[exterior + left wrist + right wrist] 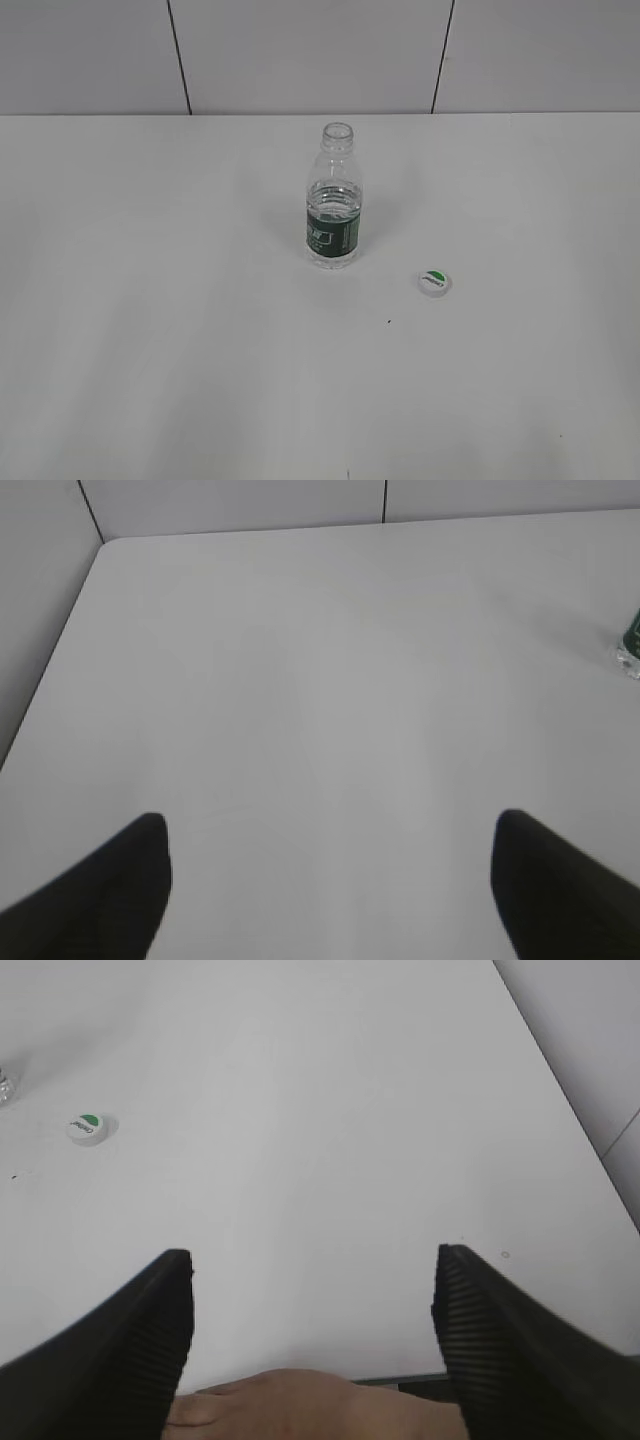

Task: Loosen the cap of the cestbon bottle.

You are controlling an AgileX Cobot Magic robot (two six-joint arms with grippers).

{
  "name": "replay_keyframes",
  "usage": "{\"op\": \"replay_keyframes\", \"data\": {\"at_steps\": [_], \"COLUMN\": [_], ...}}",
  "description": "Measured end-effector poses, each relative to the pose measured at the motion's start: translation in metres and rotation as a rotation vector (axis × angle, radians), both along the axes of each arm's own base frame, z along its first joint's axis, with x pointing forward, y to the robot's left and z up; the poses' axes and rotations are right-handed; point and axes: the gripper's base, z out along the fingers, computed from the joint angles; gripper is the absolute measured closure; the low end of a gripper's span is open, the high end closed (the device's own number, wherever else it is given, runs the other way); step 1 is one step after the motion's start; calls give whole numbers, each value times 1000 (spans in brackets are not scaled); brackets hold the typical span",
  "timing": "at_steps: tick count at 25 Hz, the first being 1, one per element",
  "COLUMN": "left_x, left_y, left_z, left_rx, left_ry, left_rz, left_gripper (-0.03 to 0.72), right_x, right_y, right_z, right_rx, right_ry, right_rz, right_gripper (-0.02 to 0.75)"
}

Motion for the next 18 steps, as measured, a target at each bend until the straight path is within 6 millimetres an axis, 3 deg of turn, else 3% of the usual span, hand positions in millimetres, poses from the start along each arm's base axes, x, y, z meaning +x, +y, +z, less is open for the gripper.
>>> {"op": "replay_keyframes", "data": {"at_steps": [18], "left_x": [0], "left_y": [0], "left_z": [0], "left_rx": [0], "left_ry": [0], "left_rz": [0], "left_gripper": [99], "right_x": [0], "right_y": [0], "right_z": [0], "right_rx": [1], "right_ry": [-1], "right_rz": [-1], "right_gripper": [169]}}
